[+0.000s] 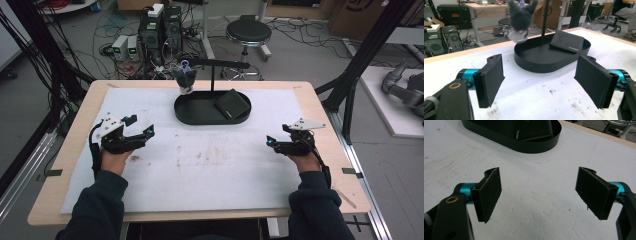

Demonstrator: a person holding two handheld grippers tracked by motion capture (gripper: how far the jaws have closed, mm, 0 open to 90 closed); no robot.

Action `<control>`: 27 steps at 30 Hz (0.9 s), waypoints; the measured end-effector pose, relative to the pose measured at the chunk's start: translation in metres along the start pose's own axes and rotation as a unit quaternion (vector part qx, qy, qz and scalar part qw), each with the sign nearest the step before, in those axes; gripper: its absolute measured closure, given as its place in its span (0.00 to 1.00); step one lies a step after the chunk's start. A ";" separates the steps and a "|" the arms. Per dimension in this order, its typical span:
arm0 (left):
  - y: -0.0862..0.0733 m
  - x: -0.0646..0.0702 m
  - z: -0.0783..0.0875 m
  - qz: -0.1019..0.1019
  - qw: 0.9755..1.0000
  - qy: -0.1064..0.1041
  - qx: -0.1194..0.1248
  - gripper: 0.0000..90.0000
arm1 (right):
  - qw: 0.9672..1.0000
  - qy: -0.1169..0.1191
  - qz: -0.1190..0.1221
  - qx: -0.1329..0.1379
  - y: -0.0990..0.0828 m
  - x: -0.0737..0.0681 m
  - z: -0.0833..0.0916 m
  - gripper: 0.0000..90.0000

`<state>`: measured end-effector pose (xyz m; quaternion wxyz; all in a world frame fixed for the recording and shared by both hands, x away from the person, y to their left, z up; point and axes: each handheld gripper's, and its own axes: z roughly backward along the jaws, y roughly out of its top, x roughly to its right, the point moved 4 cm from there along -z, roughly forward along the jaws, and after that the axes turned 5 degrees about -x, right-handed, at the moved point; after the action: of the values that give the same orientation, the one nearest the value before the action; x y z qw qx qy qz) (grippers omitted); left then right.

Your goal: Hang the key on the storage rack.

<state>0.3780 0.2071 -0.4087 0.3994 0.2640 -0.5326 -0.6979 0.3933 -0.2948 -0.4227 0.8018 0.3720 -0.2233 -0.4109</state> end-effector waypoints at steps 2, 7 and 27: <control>-0.006 -0.002 0.001 0.005 1.000 0.002 -0.001 0.25 | 1.000 -0.001 -0.006 0.001 0.000 0.000 0.000 0.24; -0.010 -0.004 0.001 0.011 1.000 0.003 -0.005 0.26 | 1.000 -0.001 -0.002 -0.002 0.000 0.000 -0.002 0.24; -0.012 -0.006 -0.003 0.016 1.000 0.004 -0.011 0.26 | 1.000 -0.001 -0.004 -0.006 -0.003 0.001 -0.004 0.24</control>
<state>0.3803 0.2124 -0.4214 0.4158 0.2537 -0.5276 -0.6960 0.3949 -0.2948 -0.4271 0.8024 0.3677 -0.2198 -0.4155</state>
